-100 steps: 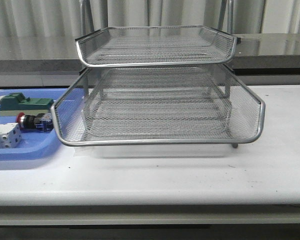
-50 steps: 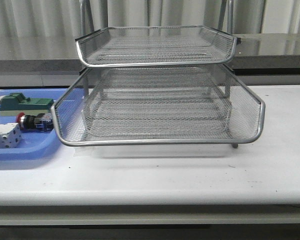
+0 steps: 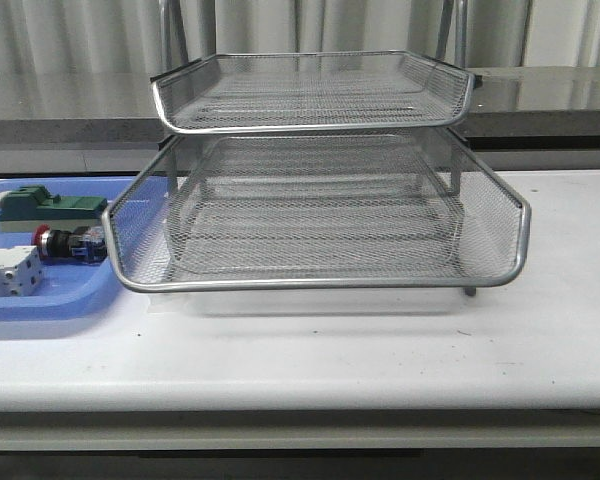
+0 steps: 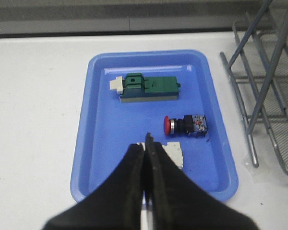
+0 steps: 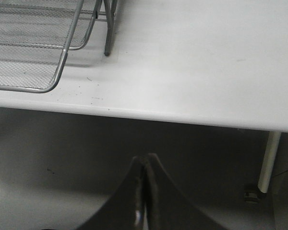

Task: Place button on rack with both arms

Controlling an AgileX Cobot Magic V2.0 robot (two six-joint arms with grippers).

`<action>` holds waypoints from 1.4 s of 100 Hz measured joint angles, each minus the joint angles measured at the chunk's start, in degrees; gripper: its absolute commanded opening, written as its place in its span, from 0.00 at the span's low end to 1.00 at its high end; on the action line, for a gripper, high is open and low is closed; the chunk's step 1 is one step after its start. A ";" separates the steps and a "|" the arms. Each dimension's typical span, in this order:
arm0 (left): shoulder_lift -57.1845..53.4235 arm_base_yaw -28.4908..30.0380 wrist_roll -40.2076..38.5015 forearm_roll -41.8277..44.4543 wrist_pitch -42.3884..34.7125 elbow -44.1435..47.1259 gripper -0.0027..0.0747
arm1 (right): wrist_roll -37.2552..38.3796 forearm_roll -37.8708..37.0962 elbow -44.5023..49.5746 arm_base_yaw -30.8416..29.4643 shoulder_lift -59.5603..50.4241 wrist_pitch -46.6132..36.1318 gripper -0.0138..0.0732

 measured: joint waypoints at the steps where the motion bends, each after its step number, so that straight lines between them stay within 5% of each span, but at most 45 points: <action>1: 0.60 0.00 0.38 0.00 0.20 -0.43 0.01 | 0.00 0.00 0.00 0.00 0.00 0.00 0.08; 56: 29.84 0.00 12.92 -1.75 2.48 -18.81 0.03 | 0.00 0.00 0.00 0.00 0.00 0.00 0.08; 68: 30.67 0.00 15.85 -3.20 2.48 -18.81 0.15 | 0.00 0.00 0.00 0.00 0.00 0.00 0.08; 97: 30.67 0.00 17.46 -3.81 2.48 -19.03 0.74 | 0.00 0.00 0.00 0.00 0.00 0.00 0.08; 140: 30.67 0.00 17.46 -4.13 2.45 -19.03 0.77 | 0.00 0.00 0.00 0.00 0.00 0.00 0.08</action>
